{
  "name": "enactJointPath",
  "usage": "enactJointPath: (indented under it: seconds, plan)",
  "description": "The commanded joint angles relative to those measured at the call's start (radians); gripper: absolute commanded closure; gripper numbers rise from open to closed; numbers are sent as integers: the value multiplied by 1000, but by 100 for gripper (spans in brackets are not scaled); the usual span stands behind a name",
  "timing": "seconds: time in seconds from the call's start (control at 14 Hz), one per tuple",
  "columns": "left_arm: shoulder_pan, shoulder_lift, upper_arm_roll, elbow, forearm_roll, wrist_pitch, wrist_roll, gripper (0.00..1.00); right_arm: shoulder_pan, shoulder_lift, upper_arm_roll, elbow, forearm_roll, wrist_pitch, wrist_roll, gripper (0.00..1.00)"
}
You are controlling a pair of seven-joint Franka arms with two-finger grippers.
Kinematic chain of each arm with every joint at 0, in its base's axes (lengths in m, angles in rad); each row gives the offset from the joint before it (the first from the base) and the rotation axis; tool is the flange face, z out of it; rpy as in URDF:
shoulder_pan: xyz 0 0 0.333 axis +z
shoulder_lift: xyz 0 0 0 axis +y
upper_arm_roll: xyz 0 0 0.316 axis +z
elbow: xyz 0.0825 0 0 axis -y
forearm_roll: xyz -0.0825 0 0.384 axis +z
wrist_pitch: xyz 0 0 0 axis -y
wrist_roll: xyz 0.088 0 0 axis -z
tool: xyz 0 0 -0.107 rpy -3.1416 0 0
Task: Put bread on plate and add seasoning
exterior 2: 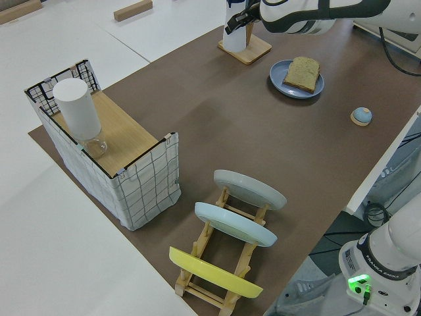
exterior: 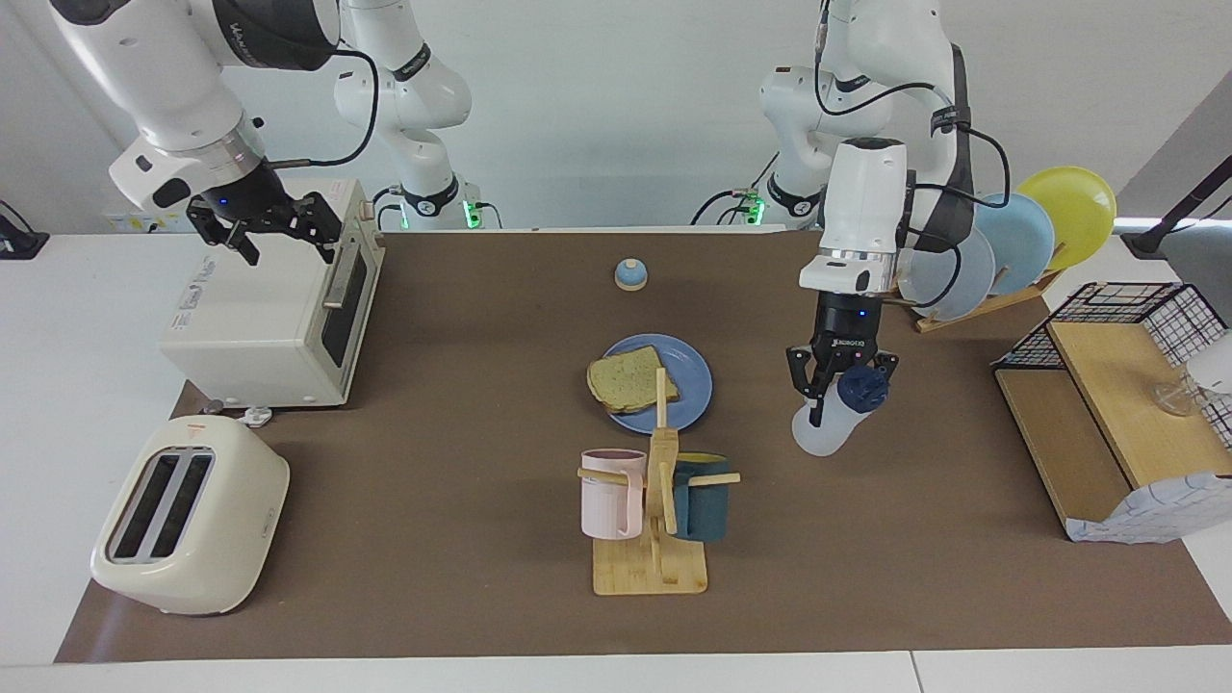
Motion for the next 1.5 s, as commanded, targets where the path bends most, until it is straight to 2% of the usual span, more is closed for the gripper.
enactJointPath:
  seconds: [0.0,0.14,0.5,0.79,0.93,1.07,1.43]
  plan:
    - [20,64,-1,-9,-8,140,4,100,-10,-12,6,-15,-3,9,-19,0]
    - [52,89,0,-5,12,171,10,100,-10,-12,6,-15,-3,9,-19,0]
    - [52,241,25,6,38,365,24,100,-10,-12,6,-15,-3,9,-19,0]
    - [-1,360,102,47,38,465,35,100,-10,-12,6,-15,-3,9,-19,0]
    - [-82,416,188,61,33,488,33,100,-10,-12,6,-15,-3,9,-19,0]
    - [-135,439,237,75,29,490,33,100,-10,-12,6,-15,-3,9,-19,0]
    - [-138,457,254,90,33,490,33,100,-10,-12,6,-15,-3,9,-19,0]
